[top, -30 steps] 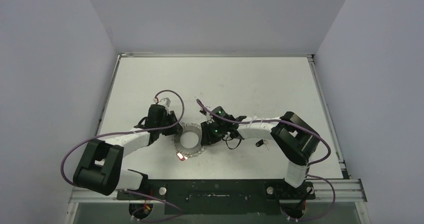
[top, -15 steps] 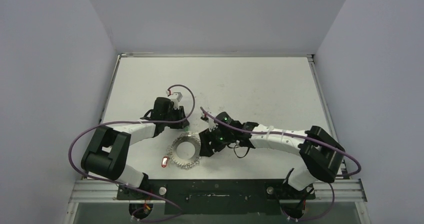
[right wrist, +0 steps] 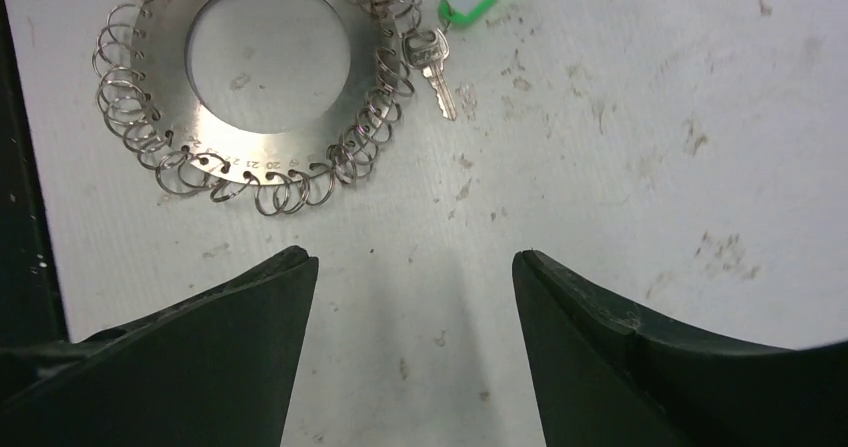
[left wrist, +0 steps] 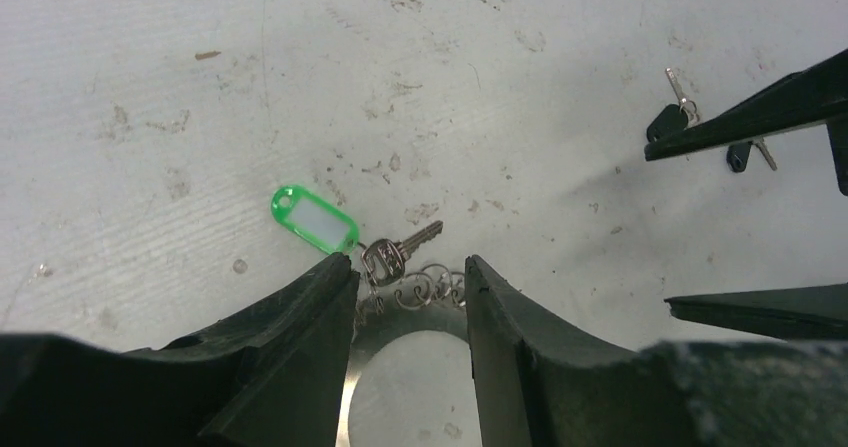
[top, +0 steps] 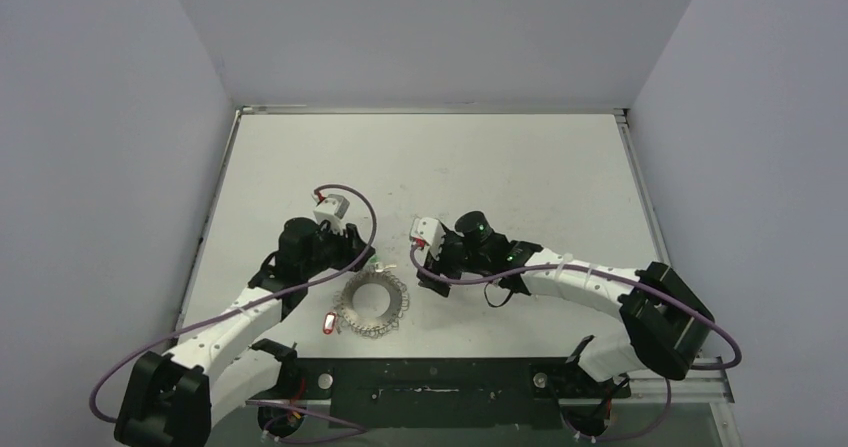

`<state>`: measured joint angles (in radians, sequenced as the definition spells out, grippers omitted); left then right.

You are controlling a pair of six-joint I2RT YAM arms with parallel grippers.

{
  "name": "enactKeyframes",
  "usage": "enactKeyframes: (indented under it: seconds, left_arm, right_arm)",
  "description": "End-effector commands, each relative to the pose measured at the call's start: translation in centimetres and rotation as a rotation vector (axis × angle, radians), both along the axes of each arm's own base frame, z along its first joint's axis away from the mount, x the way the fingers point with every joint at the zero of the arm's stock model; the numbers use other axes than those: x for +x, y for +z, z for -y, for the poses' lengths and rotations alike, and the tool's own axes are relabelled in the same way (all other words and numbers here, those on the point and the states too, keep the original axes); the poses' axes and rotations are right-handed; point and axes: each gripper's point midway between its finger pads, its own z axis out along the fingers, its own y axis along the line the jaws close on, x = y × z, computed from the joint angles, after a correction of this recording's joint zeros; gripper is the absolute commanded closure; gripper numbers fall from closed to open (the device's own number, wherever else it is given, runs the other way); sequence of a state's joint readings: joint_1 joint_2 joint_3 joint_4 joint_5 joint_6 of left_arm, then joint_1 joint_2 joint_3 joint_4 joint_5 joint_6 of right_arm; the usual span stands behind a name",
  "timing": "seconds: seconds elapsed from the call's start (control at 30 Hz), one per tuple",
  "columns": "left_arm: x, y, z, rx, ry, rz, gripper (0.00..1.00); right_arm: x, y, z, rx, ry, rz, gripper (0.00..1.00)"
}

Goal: Put the keys on the keyring

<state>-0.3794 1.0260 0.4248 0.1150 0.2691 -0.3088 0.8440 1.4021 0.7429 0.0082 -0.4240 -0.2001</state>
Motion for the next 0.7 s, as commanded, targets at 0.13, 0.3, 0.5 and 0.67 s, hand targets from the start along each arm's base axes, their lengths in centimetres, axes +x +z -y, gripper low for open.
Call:
enactKeyframes:
  seconds: [0.13, 0.3, 0.5, 0.67]
  left_arm:
    - [-3.2, 1.2, -1.2, -0.090, 0.062, 0.034, 0.58]
    - [-4.4, 1.5, -1.7, -0.137, 0.079, 0.078, 0.58]
    - [-4.7, 2.0, -2.1, -0.146, 0.090, 0.118, 0.58]
    - [-4.5, 1.7, -2.0, -0.138, 0.090, 0.102, 0.58]
  right_arm:
    - [1.5, 0.0, -4.9, -0.001, 0.403, 0.369, 0.32]
    - [1.9, -0.6, -7.3, -0.013, 0.458, 0.396, 0.53]
    - [2.5, -1.7, -8.6, -0.027, 0.452, 0.407, 0.65]
    - [1.9, -3.2, -8.4, -0.064, 0.485, 0.412, 0.66]
